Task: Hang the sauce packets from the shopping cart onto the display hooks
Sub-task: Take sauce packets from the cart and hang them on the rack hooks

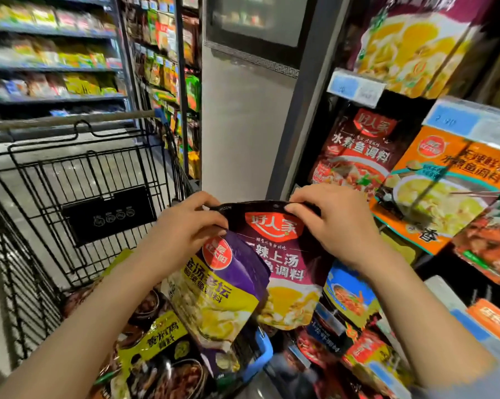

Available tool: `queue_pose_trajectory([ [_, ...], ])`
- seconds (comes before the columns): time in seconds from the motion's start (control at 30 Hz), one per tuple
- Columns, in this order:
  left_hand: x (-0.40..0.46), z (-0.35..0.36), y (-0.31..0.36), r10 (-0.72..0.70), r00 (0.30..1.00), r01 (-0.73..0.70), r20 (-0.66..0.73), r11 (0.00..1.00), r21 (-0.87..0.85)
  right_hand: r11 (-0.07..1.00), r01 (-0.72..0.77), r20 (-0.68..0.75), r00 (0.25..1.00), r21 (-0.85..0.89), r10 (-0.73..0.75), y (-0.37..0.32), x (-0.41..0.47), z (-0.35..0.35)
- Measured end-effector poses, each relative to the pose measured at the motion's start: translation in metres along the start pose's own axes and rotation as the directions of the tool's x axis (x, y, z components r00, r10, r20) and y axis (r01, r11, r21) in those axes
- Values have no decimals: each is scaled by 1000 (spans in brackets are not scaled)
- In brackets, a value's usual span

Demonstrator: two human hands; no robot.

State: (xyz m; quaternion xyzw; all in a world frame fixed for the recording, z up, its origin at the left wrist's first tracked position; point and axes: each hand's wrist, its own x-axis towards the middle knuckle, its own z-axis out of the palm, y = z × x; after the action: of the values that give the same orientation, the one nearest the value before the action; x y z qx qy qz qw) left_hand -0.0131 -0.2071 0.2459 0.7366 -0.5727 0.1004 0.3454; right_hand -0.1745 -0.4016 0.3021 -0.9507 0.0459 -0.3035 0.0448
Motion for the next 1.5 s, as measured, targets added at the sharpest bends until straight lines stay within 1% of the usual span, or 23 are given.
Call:
queue_pose_trajectory([
  [0.17, 29, -12, 1, 94, 994, -95, -61, 995, -7, 999, -6, -122, 993, -33, 2, 7, 8, -23],
  [0.27, 58, -21, 9, 131, 981, -133, -140, 991, -5, 996, -29, -208, 978, -82, 12, 13, 22, -50],
  [0.4, 105, -34, 21, 185, 952, -201, -244, 979, -41, 983, -143, -382, 920, -112, 91, 24, 48, -103],
  [0.5, 140, -41, 32, 184, 934, -207, -307, 977, -45, 976, -196, -476, 870, -89, 131, 29, 71, -152],
  [0.6, 168, -49, 48, 185, 904, -217, -386, 975, -43, 964, -258, -483, 854, -66, 196, 38, 101, -197],
  [0.67, 184, -55, 56, 183, 881, -231, -437, 971, -60, 945, -325, -484, 831, -21, 275, 50, 124, -218],
  [0.73, 196, -60, 62, 204, 858, -254, -472, 966, -44, 920, -386, -482, 794, 69, 370, 64, 145, -231],
  [0.8, 207, -64, 66, 221, 840, -273, -495, 961, -36, 882, -426, -469, 749, 201, 469, 78, 165, -238],
  [0.9, 221, -68, 66, 230, 822, -283, -522, 959, -24, 819, -429, -417, 710, 382, 567, 95, 190, -240],
  [1.0, 232, -72, 60, 203, 826, -254, -526, 967, -27, 750, -397, -380, 680, 529, 628, 112, 216, -238],
  [1.07, 238, -74, 56, 183, 827, -226, -531, 974, -16, 677, -383, -330, 657, 628, 678, 119, 233, -236],
  [1.13, 245, -78, 54, 186, 826, -210, -533, 978, 16, 615, -349, -281, 659, 707, 697, 125, 247, -236],
  [1.2, 252, -81, 53, 194, 821, -200, -537, 979, 47, 591, -314, -261, 677, 743, 688, 131, 260, -237],
  [1.33, 260, -85, 51, 182, 818, -184, -546, 982, 52, 606, -241, -282, 717, 758, 637, 146, 279, -237],
  [1.43, 264, -84, 50, 170, 822, -166, -544, 985, 57, 626, -208, -303, 735, 751, 607, 154, 287, -238],
  [1.5, 266, -82, 50, 166, 821, -163, -547, 985, 55, 635, -202, -315, 732, 745, 604, 158, 290, -239],
])
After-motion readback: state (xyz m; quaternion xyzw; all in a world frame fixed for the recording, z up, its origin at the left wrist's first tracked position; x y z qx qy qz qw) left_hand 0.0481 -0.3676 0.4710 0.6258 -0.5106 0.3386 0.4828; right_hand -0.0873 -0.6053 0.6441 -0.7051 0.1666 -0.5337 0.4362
